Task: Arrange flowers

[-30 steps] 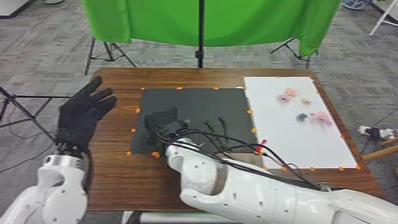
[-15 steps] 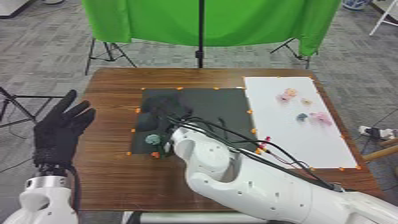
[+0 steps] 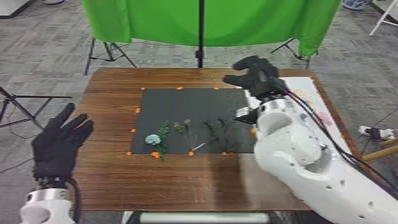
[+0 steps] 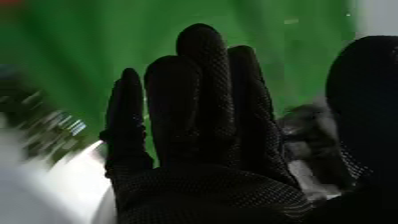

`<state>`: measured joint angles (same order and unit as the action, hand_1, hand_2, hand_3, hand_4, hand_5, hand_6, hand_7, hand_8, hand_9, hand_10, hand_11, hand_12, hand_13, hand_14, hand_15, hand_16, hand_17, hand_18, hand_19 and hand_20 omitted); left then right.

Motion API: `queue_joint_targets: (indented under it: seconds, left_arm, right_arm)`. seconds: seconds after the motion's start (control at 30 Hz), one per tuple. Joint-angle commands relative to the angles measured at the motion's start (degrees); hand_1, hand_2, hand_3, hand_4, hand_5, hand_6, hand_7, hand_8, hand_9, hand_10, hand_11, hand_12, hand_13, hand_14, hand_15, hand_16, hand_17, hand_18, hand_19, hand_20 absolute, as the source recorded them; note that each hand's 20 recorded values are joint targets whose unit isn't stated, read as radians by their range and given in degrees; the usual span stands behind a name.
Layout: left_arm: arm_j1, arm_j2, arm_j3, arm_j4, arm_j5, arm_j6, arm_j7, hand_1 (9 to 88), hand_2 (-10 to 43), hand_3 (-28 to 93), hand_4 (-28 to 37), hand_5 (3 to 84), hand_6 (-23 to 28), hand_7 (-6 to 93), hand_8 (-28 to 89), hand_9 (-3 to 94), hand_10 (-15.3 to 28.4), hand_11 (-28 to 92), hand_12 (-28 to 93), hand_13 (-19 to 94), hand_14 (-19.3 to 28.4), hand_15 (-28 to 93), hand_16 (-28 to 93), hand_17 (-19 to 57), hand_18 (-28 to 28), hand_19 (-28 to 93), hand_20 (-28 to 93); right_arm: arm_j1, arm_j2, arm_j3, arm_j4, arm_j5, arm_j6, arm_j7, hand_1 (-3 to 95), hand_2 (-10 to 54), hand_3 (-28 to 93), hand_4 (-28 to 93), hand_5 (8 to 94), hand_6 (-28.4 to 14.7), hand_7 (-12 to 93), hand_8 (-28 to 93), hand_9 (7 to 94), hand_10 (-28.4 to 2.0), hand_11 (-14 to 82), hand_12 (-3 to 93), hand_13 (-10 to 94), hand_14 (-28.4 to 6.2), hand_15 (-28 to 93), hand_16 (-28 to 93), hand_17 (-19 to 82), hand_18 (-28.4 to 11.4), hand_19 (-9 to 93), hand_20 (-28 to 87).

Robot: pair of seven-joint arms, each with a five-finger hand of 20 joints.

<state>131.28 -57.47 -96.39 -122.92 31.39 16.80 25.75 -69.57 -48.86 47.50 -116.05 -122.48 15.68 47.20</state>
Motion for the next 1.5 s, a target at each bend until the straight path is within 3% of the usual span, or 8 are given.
queue_joint_targets:
  seconds: [0.03,0.5,0.53,0.77,1.0,1.13,1.33,1.5]
  left_arm:
    - [0.5,-2.5,0.0,0.71,3.5,0.08,-2.6,19.5,7.3,80,-28.3,36.8,8.5,7.5,-8,34.1,20.2,24,11,22,27.7,58,-11,-7.8,28.4,58,1]
    - [-0.8,-3.15,0.92,1.39,3.46,-0.22,-2.35,18.1,7.4,80,-28.3,36.3,7.6,6.9,-8,33.2,19.7,23,11,21,27.7,58,-11,-8.0,28.4,57,1]
    - [-0.81,-3.33,0.72,1.27,3.56,-0.18,-2.95,18.1,7.4,80,-28.3,36.2,7.6,7.0,-8,33.2,19.7,23,11,21,27.6,58,-11,-8.0,28.4,57,1]
    - [-1.25,-3.84,0.62,1.48,3.95,-0.64,-3.28,19.0,7.4,81,-28.3,36.4,8.2,7.1,-8,33.4,19.9,24,11,21,27.7,58,-11,-8.0,28.4,57,2]
    - [-1.2,-3.44,1.06,1.51,3.64,-0.51,-2.7,19.4,7.3,81,-28.3,36.5,8.3,7.2,-8,33.4,19.9,24,11,21,27.6,58,-11,-8.0,28.4,57,2]
    - [-1.19,-3.61,1.07,1.5,3.73,-0.7,-2.97,19.6,7.4,81,-28.3,36.5,8.4,7.2,-7,33.5,20.0,24,11,21,27.7,58,-11,-8.0,28.4,57,2]
    - [-0.72,-3.78,0.56,1.46,3.68,-0.55,-2.98,19.5,7.4,81,-28.3,36.7,8.5,7.2,-7,33.5,20.0,24,11,21,27.7,58,-11,-8.0,28.4,57,2]
    - [-0.42,-4.01,0.44,1.31,3.59,-0.39,-3.05,19.5,7.3,81,-28.3,36.7,8.5,7.2,-7,33.4,20.0,24,11,21,27.7,58,-11,-8.0,28.4,57,2]
  right_arm:
    - [-8.54,10.91,7.95,7.9,-2.02,2.23,7.06,31.9,-9.5,71,-28,57.7,0.9,14,-13,69.9,-14.1,45.9,18.7,59,-12.0,77,19,14,-26.0,72,38]
    - [-14.55,14.65,10.88,12.31,-1.79,-2.42,4.83,32.7,-9.5,76,-28,55.6,2.7,16,-14,65.7,-13.5,47.7,19.2,56,-11.1,77,19,13,-25.6,70,38]
    - [-14.88,14.6,11.08,12.16,-1.57,-3.42,4.65,32.8,-9.5,76,-28,55.6,2.9,16,-14,65.6,-13.5,47.8,19.1,56,-11.1,77,18,13,-25.6,70,38]
    - [-10.58,14.6,5.24,15.37,-3.01,-4.28,4.02,33.9,-9.5,76,-28,55.9,4.4,17,-14,64.9,-13.0,47.7,18.7,56,-10.9,77,18,12,-25.7,69,38]
    - [-3.56,14.32,-3.15,19.17,-5.83,-6.06,4.05,36.1,-9.5,75,-28,56.8,5.3,18,-15,65.0,-12.7,47.3,18.4,56,-10.8,77,18,12,-26.2,68,38]
    - [-1.43,13.64,-6.76,21.37,-9.12,-4.52,4.55,39.7,-9.5,73,-28,63.5,6.8,17,-15,68.8,-11.5,45.1,18.1,58,-10.3,75,18,14,-26.9,68,38]
    - [-1.94,13.98,-8.29,21.95,-12.47,-0.86,5.09,56.8,-9.5,53,-28,83.5,7.4,15,-3,81.9,-7.0,31.9,30.1,65,-6.9,72,21,18,-25.6,69,38]
    - [-3.16,14.6,-7.4,21.24,-14.08,2.74,5.43,58.6,-9.5,53,-28,87.4,7.7,15,-2,86.0,-5.8,30.9,31.9,67,-6.0,72,22,19,-25.0,70,38]
